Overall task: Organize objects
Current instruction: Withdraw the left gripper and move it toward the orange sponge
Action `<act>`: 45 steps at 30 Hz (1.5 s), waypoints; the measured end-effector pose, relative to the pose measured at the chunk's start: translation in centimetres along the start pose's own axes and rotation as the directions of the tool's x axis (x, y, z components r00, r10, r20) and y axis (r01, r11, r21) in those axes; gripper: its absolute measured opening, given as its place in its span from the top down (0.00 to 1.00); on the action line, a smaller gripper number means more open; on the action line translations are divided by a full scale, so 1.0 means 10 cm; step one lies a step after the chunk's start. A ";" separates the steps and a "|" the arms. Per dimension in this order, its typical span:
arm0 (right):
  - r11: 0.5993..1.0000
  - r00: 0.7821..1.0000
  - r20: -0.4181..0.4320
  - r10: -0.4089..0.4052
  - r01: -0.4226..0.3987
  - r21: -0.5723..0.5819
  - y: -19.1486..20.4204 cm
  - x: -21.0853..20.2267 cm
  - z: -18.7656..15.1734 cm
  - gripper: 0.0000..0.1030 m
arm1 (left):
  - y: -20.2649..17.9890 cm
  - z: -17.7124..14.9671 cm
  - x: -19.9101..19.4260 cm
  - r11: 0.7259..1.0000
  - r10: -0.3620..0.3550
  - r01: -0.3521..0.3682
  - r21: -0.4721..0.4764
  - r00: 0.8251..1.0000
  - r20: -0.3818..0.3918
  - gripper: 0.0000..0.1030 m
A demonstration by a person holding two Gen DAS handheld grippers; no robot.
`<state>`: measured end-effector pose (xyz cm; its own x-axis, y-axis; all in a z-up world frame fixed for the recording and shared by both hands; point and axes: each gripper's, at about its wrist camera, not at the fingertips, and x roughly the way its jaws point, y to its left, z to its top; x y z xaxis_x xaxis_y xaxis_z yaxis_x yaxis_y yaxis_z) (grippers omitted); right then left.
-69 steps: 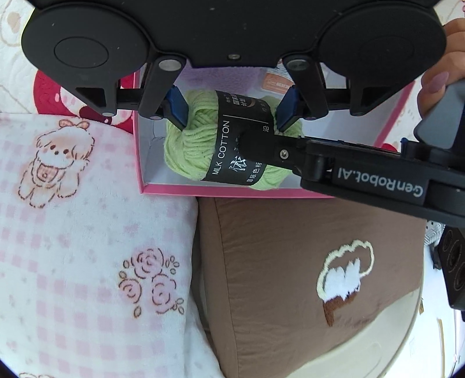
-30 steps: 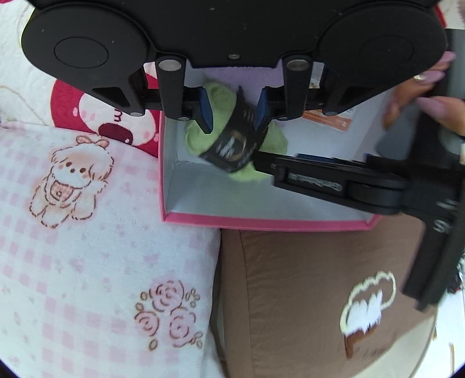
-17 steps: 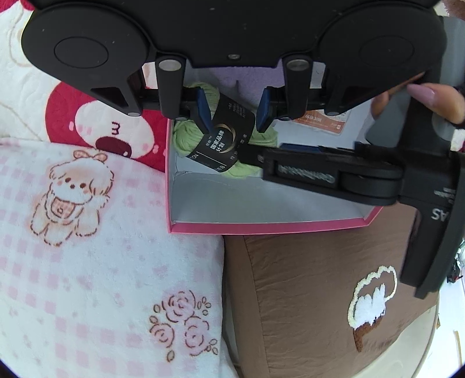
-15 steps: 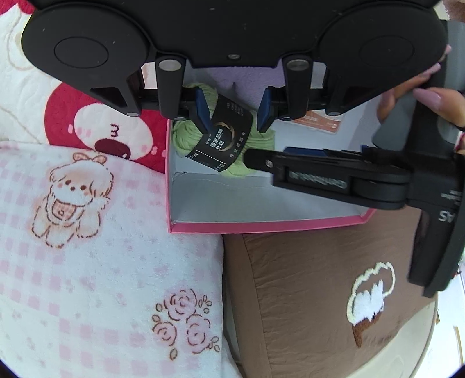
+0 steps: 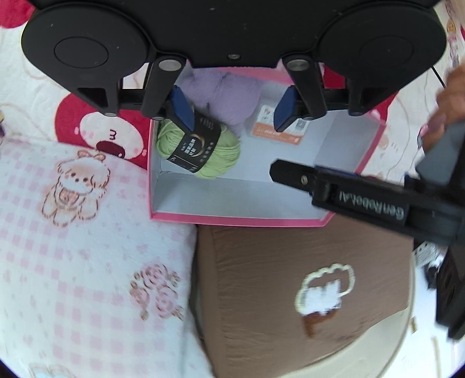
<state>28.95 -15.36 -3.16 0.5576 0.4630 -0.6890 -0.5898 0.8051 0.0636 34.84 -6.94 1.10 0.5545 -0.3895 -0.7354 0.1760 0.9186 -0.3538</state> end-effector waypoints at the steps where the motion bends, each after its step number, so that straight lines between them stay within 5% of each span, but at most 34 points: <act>1: 1.000 1.000 0.007 -0.010 0.010 -0.009 0.04 -0.07 0.00 0.26 | -0.01 -0.01 -0.08 1.000 0.006 -0.006 0.008 1.000 0.001 0.44; 6: 1.000 0.999 0.041 -0.026 0.026 -0.009 0.16 -0.37 0.00 0.18 | -0.09 -0.09 -0.50 0.997 0.047 -0.047 0.061 0.999 0.010 0.42; 15: 0.977 0.975 0.163 -0.151 0.172 -0.126 0.55 -0.85 -0.08 0.06 | -0.29 -0.30 -1.09 0.981 0.095 -0.096 0.167 0.995 0.014 0.38; 23: 0.977 0.978 0.171 -0.116 0.143 -0.159 0.72 -1.07 -0.38 0.05 | -0.37 -0.52 -1.42 0.975 0.092 -0.092 0.202 0.996 0.010 0.16; 25: 0.981 0.989 0.117 -0.089 0.107 -0.161 0.72 -1.13 -0.39 0.05 | -0.39 -0.58 -1.47 0.970 0.099 -0.097 0.224 0.995 0.004 0.14; 37: 0.991 0.998 0.020 0.059 -0.056 -0.118 0.70 -1.52 -0.66 0.06 | -0.54 -0.98 -1.66 0.934 0.059 -0.059 0.352 0.998 0.012 0.08; 45: 0.982 0.992 -0.044 0.121 -0.126 -0.143 0.61 -1.53 -1.00 0.09 | -0.47 -1.16 -1.56 0.953 0.001 0.023 0.303 0.997 -0.078 0.08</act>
<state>10.99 -21.24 0.53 0.4559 0.5399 -0.7076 -0.7328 0.6789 0.0459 15.89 -5.93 7.53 0.4895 -0.3928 -0.7785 0.4268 0.8865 -0.1790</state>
